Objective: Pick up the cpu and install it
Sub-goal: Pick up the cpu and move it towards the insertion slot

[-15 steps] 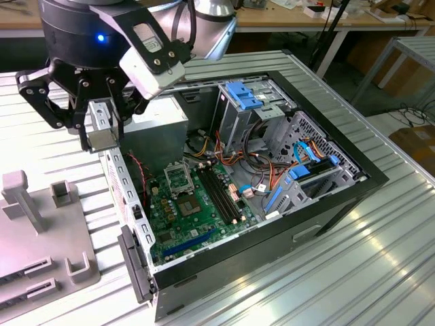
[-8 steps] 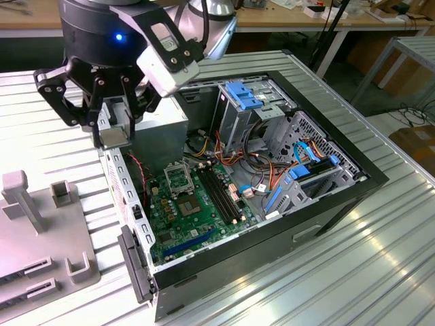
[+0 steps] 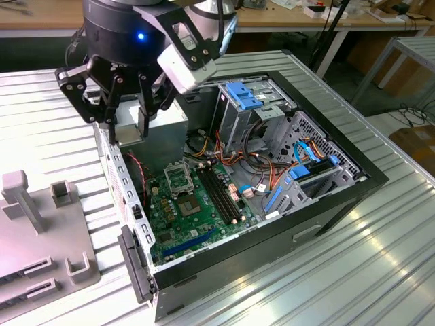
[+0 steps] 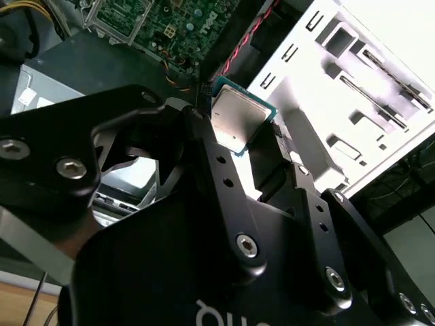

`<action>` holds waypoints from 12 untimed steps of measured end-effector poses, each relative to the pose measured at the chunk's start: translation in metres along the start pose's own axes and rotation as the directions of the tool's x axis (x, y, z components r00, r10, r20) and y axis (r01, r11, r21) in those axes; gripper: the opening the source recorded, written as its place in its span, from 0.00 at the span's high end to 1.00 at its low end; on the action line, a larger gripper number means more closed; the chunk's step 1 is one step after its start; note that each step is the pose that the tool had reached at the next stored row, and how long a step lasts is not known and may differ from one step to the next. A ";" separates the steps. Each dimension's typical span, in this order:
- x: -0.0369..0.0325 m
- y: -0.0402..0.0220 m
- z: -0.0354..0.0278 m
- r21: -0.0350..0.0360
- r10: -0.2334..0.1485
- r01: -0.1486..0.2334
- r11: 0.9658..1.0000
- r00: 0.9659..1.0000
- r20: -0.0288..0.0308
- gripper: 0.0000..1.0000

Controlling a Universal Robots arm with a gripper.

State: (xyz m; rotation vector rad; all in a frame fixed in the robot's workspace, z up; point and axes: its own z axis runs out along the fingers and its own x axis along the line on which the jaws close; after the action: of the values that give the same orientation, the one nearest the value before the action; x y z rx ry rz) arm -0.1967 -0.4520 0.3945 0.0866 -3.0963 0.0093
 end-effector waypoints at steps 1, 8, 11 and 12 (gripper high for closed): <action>-0.0031 -0.0002 -0.0002 0.000 0.000 0.000 1.000 1.000 0.000 0.53; -0.0215 -0.0012 -0.0010 0.000 0.000 0.000 1.000 1.000 0.000 0.53; -0.0298 -0.0017 -0.0013 0.000 0.000 0.000 1.000 1.000 0.000 0.53; -0.0332 -0.0019 -0.0014 0.000 0.000 0.000 1.000 1.000 0.000 0.53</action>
State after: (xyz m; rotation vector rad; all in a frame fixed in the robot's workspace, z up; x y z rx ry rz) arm -0.1634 -0.4520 0.3944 0.0865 -3.0961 0.0092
